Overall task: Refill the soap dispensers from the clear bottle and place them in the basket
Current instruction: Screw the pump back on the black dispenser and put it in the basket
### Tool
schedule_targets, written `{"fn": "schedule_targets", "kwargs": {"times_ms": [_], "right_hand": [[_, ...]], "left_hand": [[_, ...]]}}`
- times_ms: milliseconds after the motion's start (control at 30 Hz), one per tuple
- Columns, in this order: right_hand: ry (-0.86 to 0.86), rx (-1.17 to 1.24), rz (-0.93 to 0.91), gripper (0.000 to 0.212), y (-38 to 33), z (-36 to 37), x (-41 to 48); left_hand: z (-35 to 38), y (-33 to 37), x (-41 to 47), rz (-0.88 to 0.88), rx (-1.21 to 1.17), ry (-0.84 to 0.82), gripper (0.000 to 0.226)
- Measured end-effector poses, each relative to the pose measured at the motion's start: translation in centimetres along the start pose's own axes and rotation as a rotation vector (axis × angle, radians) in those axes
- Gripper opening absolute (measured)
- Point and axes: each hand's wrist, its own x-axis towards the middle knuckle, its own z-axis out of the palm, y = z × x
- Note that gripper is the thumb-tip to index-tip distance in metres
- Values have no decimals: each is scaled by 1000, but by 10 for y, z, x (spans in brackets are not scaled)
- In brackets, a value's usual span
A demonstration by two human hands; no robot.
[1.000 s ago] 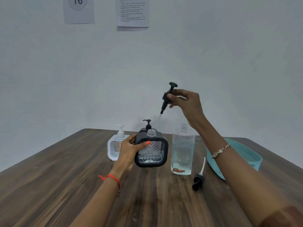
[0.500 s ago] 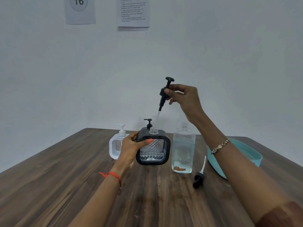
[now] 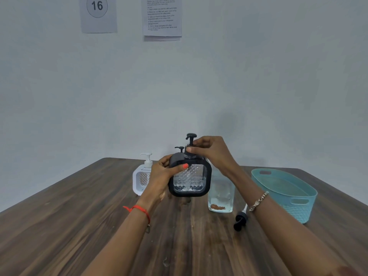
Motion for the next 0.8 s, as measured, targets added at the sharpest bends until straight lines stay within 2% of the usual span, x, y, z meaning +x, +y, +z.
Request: {"fn": "schedule_targets", "kwargs": {"times_ms": [167, 233, 300, 367, 467, 633, 700, 800], "right_hand": [[168, -31, -23, 28, 1, 3, -9], [199, 82, -17, 29, 2, -1, -13], [222, 172, 0, 20, 2, -4, -14], [189, 161, 49, 8, 3, -6, -11], [72, 108, 142, 19, 6, -3, -8], [169, 157, 126, 20, 3, -6, -11], [97, 101, 120, 22, 4, -7, -9], [-172, 88, 181, 34, 7, -5, -5]], "left_hand": [[1, -3, -2, -31, -25, 11, 34], [0, -6, -3, -49, -75, 27, 25], [-1, -7, -4, -57, -86, 42, 24], [0, -8, -4, -62, -61, 41, 28], [3, -10, -5, -77, -67, 45, 25], [0, -8, -4, -96, -103, 64, 25], [-1, -7, -4, -108, -81, 46, 29], [-2, -5, -4, -126, -56, -2, 29]]}}
